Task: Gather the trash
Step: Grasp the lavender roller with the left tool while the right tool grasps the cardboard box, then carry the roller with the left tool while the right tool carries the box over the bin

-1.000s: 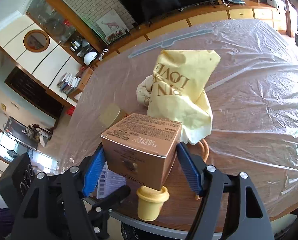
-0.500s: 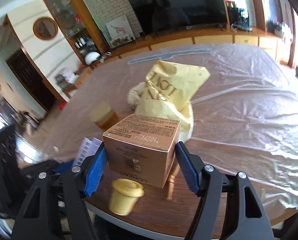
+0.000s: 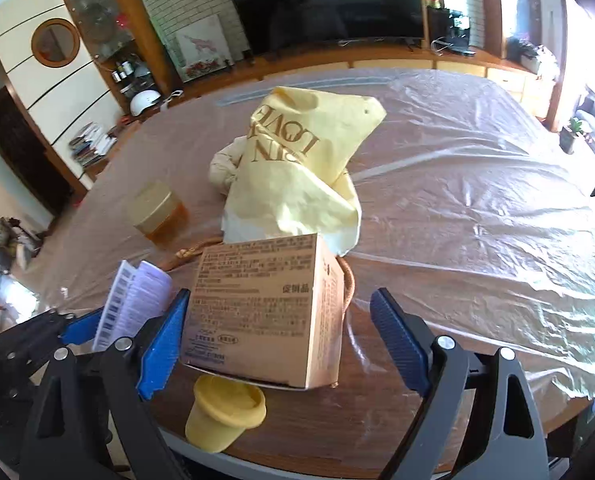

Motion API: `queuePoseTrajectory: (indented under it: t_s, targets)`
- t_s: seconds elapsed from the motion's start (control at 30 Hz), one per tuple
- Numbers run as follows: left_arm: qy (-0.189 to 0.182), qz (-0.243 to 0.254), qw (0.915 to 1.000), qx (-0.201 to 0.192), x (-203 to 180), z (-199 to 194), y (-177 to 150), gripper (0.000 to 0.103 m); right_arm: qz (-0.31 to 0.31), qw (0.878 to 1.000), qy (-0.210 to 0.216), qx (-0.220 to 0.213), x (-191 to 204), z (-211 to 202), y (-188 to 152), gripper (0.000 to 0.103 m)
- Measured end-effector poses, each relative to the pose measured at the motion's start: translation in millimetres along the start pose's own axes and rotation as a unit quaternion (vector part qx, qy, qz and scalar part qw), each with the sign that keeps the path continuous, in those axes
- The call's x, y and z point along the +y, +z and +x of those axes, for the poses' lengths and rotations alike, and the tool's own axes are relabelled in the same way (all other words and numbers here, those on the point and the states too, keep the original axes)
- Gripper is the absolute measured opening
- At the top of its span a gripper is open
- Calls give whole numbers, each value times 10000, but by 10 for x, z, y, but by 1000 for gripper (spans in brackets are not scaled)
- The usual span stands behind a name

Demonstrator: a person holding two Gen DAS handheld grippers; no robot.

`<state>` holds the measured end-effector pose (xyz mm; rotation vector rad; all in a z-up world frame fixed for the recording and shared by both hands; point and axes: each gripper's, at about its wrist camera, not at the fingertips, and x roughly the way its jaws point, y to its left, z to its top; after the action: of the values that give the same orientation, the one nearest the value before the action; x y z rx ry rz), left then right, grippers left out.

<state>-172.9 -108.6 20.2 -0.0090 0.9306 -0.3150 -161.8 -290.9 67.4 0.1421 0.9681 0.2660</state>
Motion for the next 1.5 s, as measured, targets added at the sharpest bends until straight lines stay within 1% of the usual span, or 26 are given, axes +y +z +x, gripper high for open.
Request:
queuePoseTrajectory:
  t_s: [0.03,0.13,0.2,0.23,0.3,0.4,0.57,0.7,0.87,1.5]
  targets:
    - [19,27,10000,0,-7,1,0,47,-44,9999,-125,-34,26,-3,-4,87]
    - [78,95,9999,-7,-16,-5,0,47,-229,9993,-287,-13,77,30,-10,87]
    - [98,110,9999,-13,-21,0,6,47,-290,9991,-313,-21,96,39,-15,76]
    - [86,105,9999,-9,-16,2,8,47,-295,9991,-314,-49,93,30,-19,67]
    - [58,105,9999,-4,-11,1,5,46,-284,9989,-354,-79,83,17,-11,66]
    - [18,103,9999,0,-1,-6,6,45,-207,9993,-262,-151,36,-24,6,63]
    - [-151,-41,9999,-23,52,-48,31,45,-91,9994,-101,-320,-31,-173,44,62]
    - [-203,-48,9997,-97,64,-103,51,45,-83,9990,78,-443,-59,-318,61,61]
    - [-235,-49,9995,-195,75,-187,69,44,52,9982,345,-485,-126,-456,68,61]
    - [-436,102,9987,-234,48,-462,-68,44,-159,9942,1035,-257,-94,-789,-211,60]
